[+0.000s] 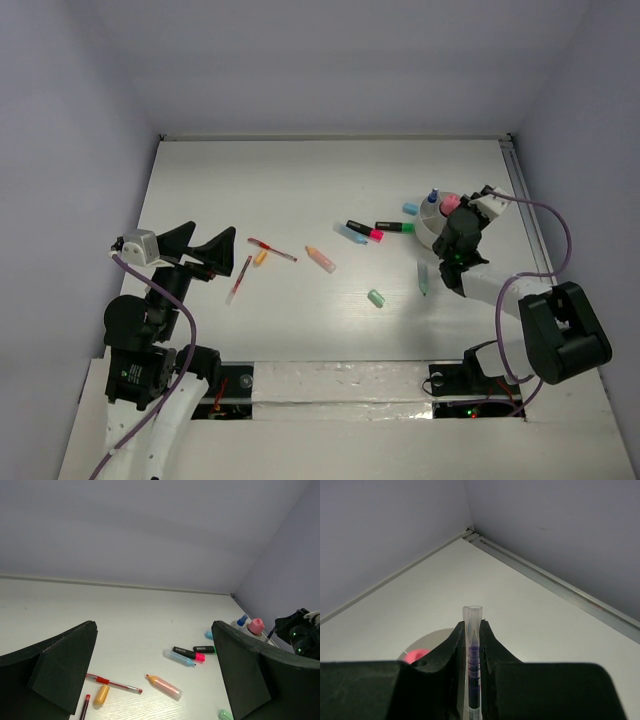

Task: Sort the stationery into containers
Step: Place the pen in the storage box, then pick up the pen from the center of the board.

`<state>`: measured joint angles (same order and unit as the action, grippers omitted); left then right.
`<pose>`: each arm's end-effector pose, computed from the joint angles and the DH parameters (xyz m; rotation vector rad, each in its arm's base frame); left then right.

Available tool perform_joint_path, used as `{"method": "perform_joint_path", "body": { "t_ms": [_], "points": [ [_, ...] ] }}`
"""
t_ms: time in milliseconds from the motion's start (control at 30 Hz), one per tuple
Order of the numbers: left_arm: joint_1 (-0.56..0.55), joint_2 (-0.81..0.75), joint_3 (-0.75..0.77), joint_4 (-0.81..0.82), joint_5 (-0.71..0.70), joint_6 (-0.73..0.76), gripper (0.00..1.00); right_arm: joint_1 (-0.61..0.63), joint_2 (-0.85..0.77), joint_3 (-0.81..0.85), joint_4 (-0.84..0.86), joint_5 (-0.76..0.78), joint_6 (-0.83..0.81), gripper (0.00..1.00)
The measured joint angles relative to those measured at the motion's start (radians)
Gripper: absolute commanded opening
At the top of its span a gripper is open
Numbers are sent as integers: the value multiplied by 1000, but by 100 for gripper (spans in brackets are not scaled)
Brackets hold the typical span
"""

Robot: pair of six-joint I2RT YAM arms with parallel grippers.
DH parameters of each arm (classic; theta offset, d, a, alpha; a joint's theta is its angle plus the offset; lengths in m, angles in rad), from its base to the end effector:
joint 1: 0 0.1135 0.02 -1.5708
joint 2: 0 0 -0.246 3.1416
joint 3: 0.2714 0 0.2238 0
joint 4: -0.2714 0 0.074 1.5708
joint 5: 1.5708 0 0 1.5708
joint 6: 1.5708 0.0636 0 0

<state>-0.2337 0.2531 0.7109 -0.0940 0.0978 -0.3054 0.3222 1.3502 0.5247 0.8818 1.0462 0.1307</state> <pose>0.0735 -0.0239 0.3731 0.0429 1.2248 -0.5300 0.2661 0.0308 0.2417 0.6808 1.4019 -0.4316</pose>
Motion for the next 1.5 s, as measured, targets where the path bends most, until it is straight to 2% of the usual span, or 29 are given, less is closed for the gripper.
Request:
{"method": "perform_joint_path", "body": {
  "t_ms": [100,200,233,433,533,633,833,967,1067,1367,1500],
  "points": [
    [0,0,0,0,0,0,99,3,-18,-9,-9,1,12,1],
    [0,0,0,0,0,0,99,10,-32,-14,-11,0,20,10],
    [1,0,0,0,0,0,99,13,-34,-16,-11,0,21,17],
    [6,0,0,0,0,0,99,41,-66,-18,-23,-9,23,40],
    [6,0,0,0,0,0,99,49,-92,-18,-53,-12,29,42],
    [6,0,0,0,0,0,99,53,-128,-18,-94,-22,45,49],
    [6,0,0,0,0,0,99,53,-219,-17,-204,-67,85,47],
    [6,0,0,0,0,0,99,78,-258,14,-325,-207,118,21],
    [8,0,0,0,0,0,99,122,-216,114,-431,-375,131,11],
    [16,1,0,-3,-28,-3,99,378,223,602,-677,-827,102,12],
    [18,7,0,-6,-56,-8,99,453,458,850,-819,-945,68,15]
  ]
}}
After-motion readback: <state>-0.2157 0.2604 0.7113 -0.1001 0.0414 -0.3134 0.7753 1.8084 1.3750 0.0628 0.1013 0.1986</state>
